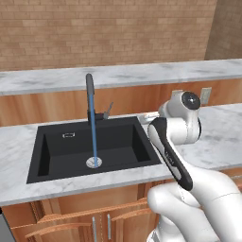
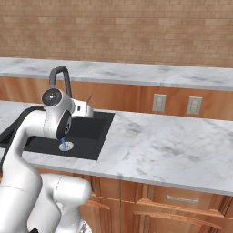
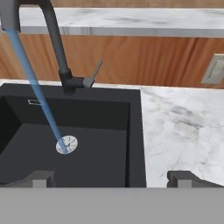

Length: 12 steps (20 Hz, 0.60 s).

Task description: Turn on the sink faucet and place the jug under the water for a few seconds to fill it up.

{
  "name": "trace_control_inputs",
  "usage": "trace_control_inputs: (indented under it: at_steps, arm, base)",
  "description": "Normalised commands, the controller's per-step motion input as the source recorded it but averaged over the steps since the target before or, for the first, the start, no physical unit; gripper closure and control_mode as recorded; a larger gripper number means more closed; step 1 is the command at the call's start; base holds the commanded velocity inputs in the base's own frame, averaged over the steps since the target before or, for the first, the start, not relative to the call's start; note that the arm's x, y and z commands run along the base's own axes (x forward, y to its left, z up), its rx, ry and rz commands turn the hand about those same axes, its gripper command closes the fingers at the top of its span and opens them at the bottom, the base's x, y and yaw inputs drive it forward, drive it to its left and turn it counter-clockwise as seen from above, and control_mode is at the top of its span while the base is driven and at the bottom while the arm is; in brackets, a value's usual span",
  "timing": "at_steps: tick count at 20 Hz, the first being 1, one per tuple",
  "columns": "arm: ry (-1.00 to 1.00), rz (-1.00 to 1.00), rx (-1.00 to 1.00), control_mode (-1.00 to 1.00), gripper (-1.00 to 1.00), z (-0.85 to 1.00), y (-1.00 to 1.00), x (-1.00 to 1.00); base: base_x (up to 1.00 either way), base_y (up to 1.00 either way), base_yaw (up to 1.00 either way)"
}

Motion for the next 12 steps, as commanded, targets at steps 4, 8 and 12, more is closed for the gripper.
trace_control_inputs:
  at_steps: [4, 8, 12]
  arm:
    - [-0.05, 0.0, 0.0, -1.0, -1.0, 0.0, 0.26, -0.1]
    - [-0.1, 0.0, 0.0, -1.0, -1.0, 0.0, 0.78, -0.01]
    - [-0.09, 0.0, 0.0, -1.0, -1.0, 0.0, 0.85, 0.0]
  base:
    - [0.0, 0.0, 0.0]
    - [0.0, 0.0, 0.0]
    - [0.0, 0.0, 0.0]
